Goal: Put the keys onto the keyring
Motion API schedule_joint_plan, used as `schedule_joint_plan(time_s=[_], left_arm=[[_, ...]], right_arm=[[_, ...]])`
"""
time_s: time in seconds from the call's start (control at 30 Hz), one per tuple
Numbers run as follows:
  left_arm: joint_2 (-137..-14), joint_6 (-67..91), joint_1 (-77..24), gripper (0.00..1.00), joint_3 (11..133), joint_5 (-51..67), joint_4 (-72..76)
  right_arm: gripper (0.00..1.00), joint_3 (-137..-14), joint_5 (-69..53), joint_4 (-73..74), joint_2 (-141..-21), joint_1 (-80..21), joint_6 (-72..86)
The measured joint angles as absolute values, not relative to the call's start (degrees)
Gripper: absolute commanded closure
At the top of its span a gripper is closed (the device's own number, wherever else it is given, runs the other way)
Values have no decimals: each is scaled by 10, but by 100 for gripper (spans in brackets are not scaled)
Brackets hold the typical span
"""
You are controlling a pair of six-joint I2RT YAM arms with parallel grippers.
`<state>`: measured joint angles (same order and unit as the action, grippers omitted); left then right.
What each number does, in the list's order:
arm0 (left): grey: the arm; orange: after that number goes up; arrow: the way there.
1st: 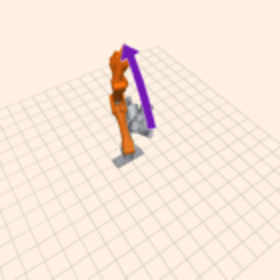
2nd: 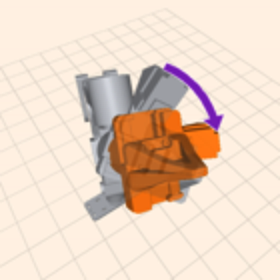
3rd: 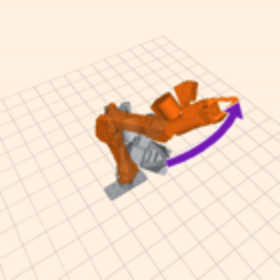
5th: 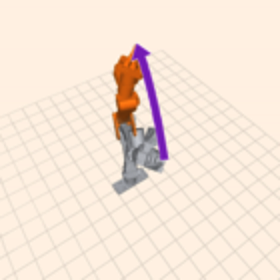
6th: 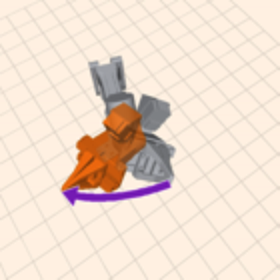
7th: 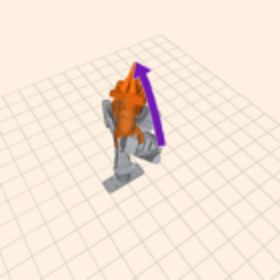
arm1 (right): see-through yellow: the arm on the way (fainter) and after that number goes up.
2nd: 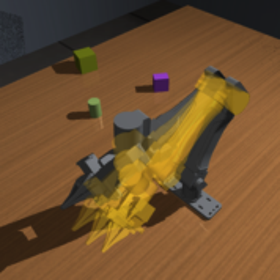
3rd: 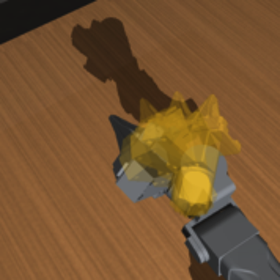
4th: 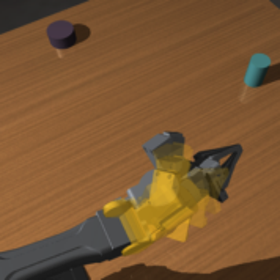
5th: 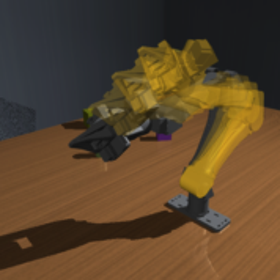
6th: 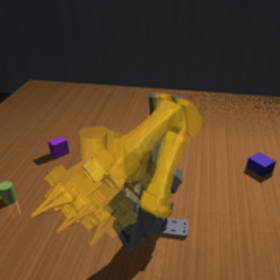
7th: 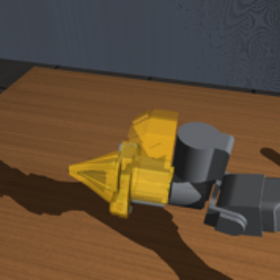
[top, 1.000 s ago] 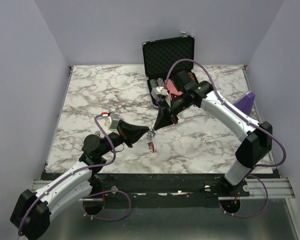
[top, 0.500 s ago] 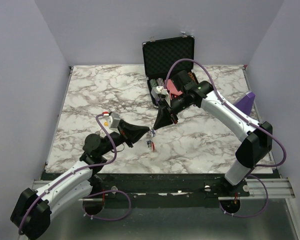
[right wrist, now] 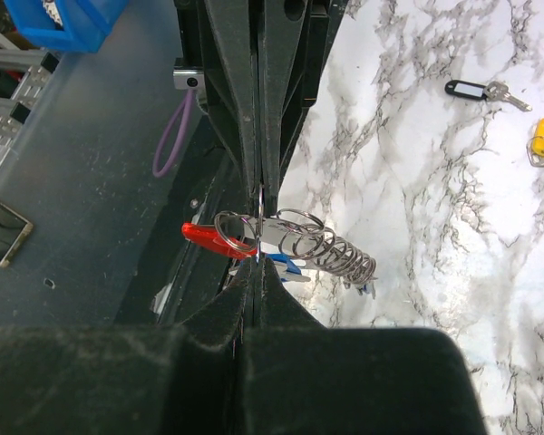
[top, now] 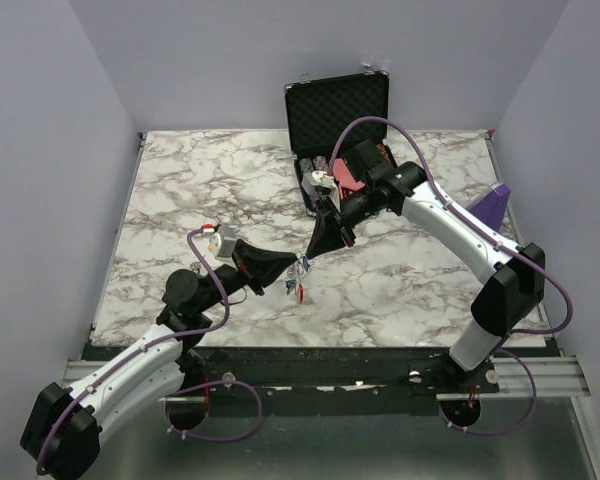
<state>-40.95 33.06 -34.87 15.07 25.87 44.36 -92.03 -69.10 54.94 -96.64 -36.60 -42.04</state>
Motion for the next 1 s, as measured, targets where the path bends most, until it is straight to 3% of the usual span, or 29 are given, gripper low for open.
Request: schedule_joint_plan(time_s=[1.0], left_arm=[[-432, 331, -346, 100, 151, 269, 449]], right_arm=[[99, -909, -690, 531, -966, -366, -402]])
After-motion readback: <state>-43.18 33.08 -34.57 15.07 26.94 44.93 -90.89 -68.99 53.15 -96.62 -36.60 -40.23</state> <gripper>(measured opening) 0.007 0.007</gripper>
